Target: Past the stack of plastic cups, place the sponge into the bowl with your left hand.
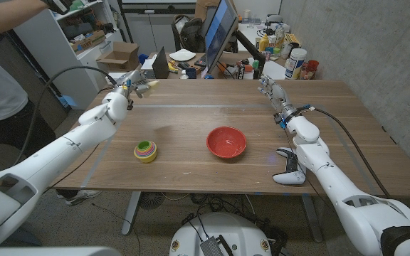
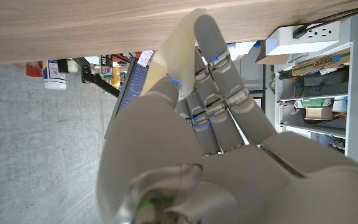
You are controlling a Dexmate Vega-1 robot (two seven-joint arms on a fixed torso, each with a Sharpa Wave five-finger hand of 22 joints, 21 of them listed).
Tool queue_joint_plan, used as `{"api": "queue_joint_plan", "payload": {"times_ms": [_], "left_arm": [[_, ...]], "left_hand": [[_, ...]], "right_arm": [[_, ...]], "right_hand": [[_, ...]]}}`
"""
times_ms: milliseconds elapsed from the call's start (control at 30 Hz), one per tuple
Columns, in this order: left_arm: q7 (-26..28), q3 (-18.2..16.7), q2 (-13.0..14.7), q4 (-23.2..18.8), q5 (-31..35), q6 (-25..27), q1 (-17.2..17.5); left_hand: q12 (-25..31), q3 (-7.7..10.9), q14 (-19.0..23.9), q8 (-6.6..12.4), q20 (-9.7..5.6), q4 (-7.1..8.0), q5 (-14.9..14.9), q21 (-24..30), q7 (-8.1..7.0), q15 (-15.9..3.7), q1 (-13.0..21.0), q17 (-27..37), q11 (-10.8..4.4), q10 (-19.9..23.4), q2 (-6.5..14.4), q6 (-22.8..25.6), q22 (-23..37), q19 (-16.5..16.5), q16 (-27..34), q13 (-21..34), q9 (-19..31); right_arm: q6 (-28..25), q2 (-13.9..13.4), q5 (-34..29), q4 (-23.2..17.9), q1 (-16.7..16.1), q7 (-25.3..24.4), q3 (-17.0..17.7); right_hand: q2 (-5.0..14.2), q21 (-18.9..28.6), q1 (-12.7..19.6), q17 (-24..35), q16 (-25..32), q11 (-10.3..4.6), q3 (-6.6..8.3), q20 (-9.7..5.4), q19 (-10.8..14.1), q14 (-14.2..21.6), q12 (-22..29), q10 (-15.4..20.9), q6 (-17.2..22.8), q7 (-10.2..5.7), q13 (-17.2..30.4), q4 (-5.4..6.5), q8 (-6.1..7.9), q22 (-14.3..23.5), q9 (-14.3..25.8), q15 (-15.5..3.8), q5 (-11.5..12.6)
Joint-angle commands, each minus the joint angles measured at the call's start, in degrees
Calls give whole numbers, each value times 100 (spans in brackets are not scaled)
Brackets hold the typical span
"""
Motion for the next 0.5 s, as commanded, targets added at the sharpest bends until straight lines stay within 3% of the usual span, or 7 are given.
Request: {"api": "queue_joint_plan", "payload": {"times_ms": [33,500], "left_arm": [[-392,8,19,-311,253,9,-12],[-578,-128,160,-742,417,-176,182]], "left_hand": [[22,33,1032,18,-124,60,7,51,272,-866,127,34,-414,600,174,351,14,-148,3,309,8],[-2,26,1068,-13,-124,77,12,111,224,-866,93,69,-447,619,166,368,11,-203,23,336,9]], "right_arm": [[-25,-102,64,-235,-127,-71,-24],[-19,-178,137,-458,-230,-120,-51]], "right_hand": [[160,-18,9,1,14,-23,-16,-117,47,8,9,43,54,20,24,-16,12,28,24,-20,26],[165,-20,12,1,13,-31,-18,-126,46,10,9,46,57,16,24,-16,11,28,24,-23,27]]}}
